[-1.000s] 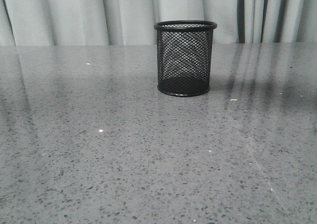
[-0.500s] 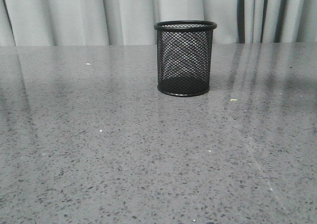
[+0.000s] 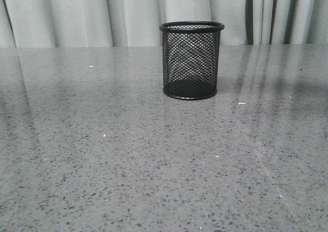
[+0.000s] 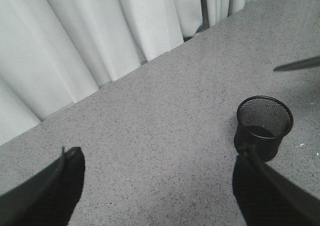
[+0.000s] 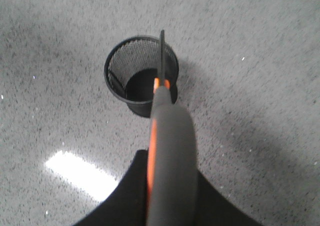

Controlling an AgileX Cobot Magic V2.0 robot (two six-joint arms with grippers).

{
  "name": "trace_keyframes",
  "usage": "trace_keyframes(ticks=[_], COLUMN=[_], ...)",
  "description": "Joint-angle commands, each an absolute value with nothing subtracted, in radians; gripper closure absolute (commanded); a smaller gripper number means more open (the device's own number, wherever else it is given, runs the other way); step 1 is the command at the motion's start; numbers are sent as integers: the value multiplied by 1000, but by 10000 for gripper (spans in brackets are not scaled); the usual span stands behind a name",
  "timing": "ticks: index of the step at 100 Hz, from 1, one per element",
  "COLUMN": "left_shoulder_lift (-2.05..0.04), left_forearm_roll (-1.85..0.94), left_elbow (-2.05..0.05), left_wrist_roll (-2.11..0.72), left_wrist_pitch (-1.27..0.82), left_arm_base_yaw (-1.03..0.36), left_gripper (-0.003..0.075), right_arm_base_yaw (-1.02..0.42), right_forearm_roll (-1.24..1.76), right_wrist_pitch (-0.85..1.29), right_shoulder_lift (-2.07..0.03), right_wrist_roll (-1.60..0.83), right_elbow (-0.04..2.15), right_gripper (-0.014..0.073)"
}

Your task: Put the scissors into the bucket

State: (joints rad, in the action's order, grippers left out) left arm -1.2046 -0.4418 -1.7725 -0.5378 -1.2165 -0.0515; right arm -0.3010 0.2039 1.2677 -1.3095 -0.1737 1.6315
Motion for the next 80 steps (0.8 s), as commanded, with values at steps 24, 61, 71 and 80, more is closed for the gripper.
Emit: trace_keyframes(ticks=[24, 61, 71, 80], left_shoulder_lift=[-1189, -1193, -1193, -1193], left_forearm_roll=[-483, -500, -500, -500], left_elbow=[-1801, -1801, -1801, -1801], left_wrist_roll=[-526, -526, -526, -526], left_wrist_pitch=[-1156, -1156, -1156, -1152], left_arm_base_yaw=[-51, -51, -51, -51], left_gripper=[155, 155, 155, 155], right_arm_base_yaw=[-337, -351, -351, -351], right_forearm_roll=[222, 229, 229, 229], right_wrist_pitch=[1298, 1298, 1298, 1298], right_shoulder_lift=[-1295, -1378, -1396, -1413], right_wrist_roll=[-173, -173, -173, -173], right_elbow=[1606, 1606, 1606, 1606], right_gripper=[637, 637, 637, 637])
